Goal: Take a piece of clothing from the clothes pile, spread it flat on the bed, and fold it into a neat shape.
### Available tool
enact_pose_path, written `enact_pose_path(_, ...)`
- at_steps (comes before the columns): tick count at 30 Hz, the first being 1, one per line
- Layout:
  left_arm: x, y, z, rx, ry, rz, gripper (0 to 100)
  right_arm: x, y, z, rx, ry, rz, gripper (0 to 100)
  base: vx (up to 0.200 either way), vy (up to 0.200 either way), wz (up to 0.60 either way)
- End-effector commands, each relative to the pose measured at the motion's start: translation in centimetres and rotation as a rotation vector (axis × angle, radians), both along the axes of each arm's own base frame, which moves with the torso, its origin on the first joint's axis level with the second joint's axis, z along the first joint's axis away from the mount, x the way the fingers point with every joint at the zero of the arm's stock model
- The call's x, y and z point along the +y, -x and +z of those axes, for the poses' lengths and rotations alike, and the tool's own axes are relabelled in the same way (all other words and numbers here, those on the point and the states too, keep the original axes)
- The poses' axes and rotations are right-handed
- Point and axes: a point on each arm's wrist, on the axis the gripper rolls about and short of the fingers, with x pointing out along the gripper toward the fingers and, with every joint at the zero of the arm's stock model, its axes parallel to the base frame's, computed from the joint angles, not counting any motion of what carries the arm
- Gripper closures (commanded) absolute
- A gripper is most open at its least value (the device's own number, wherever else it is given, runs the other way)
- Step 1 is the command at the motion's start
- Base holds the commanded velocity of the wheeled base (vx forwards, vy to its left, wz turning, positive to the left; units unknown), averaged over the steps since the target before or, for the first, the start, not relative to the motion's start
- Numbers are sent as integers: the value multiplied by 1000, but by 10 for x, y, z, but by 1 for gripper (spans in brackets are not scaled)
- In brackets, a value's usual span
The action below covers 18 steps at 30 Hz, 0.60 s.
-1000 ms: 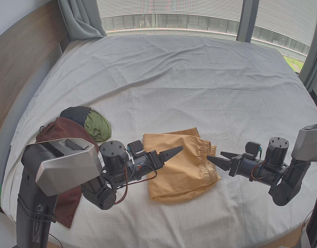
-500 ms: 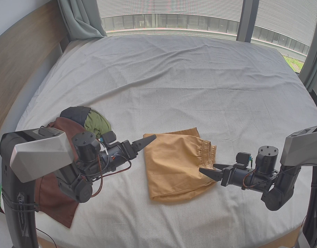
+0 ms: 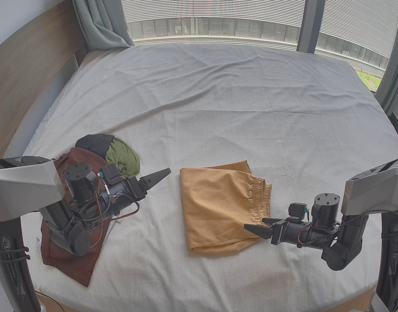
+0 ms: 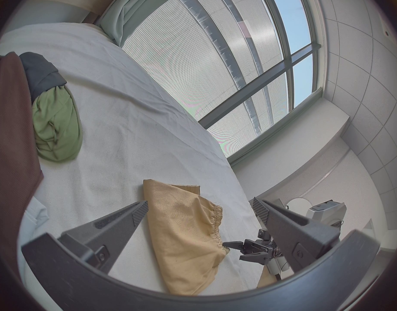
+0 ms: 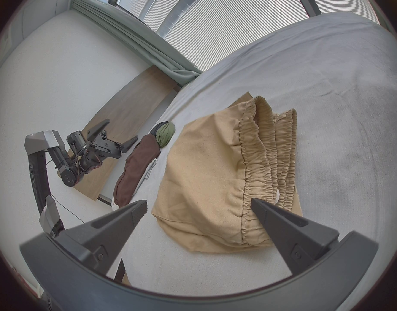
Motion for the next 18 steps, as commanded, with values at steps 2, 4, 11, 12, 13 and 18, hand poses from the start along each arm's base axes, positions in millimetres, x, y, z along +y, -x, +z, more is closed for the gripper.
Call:
enact_pose_path(2, 19, 6, 5, -14, -25, 10, 0, 0, 1, -14, 43, 17, 1, 0, 0, 0, 0)
enact_pose_path(4, 23, 6, 4, -28, -39, 1, 0, -1, 1, -15, 47, 18, -1, 0, 0, 0, 0)
enact_pose_path(11, 25, 4, 1, -44, -64, -3, 0, -3, 0, -22, 62, 25, -8, 0, 0, 0, 0)
enact_pose_path(12, 26, 5, 1, -41, -65, -4, 0, -3, -1, -24, 65, 26, -8, 0, 0, 0, 0)
enact_pose_path(13, 26, 5, -1, -40, -69, -2, 0, -2, -1, -24, 67, 27, -6, 0, 0, 0, 0)
enact_pose_path(18, 36, 5, -6, -49, -106, 3, 0, -1, -2, -24, 62, 25, -5, 0, 0, 0, 0)
